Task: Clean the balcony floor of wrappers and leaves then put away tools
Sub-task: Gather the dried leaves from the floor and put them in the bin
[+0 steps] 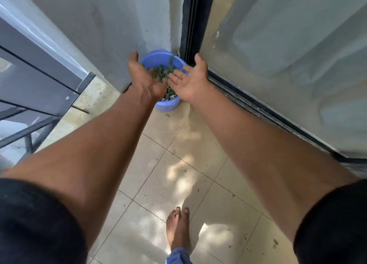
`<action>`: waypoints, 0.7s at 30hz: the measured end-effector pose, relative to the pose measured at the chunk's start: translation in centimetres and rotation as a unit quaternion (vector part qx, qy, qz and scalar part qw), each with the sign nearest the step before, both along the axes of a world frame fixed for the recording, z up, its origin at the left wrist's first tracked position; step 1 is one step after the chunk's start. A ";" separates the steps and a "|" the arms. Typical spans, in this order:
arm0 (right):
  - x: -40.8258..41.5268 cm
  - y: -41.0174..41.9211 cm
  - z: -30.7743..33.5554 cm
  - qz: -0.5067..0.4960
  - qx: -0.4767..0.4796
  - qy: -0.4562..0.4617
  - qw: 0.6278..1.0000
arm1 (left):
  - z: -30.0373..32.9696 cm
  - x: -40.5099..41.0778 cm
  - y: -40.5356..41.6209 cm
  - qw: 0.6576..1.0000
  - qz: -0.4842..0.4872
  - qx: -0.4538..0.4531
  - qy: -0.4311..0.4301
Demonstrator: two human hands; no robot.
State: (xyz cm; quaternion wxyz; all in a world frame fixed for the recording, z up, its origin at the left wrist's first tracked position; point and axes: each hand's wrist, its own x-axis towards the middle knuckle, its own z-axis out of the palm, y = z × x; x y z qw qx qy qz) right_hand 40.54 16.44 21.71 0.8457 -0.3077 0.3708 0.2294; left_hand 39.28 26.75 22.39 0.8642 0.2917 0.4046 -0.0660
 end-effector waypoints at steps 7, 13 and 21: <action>-8.7 -3.8 -1.0 0.119 -0.176 -0.004 0.977 | -4.0 -7.8 -4.7 0.984 -0.147 0.062 0.072; -23.7 -12.0 -4.7 0.111 -0.278 0.038 0.953 | -7.3 -21.5 -12.3 0.941 -0.279 0.094 0.164; -46.0 -27.0 -8.8 0.079 -0.360 0.118 0.922 | -8.9 -41.5 -25.5 0.854 -0.455 0.119 0.220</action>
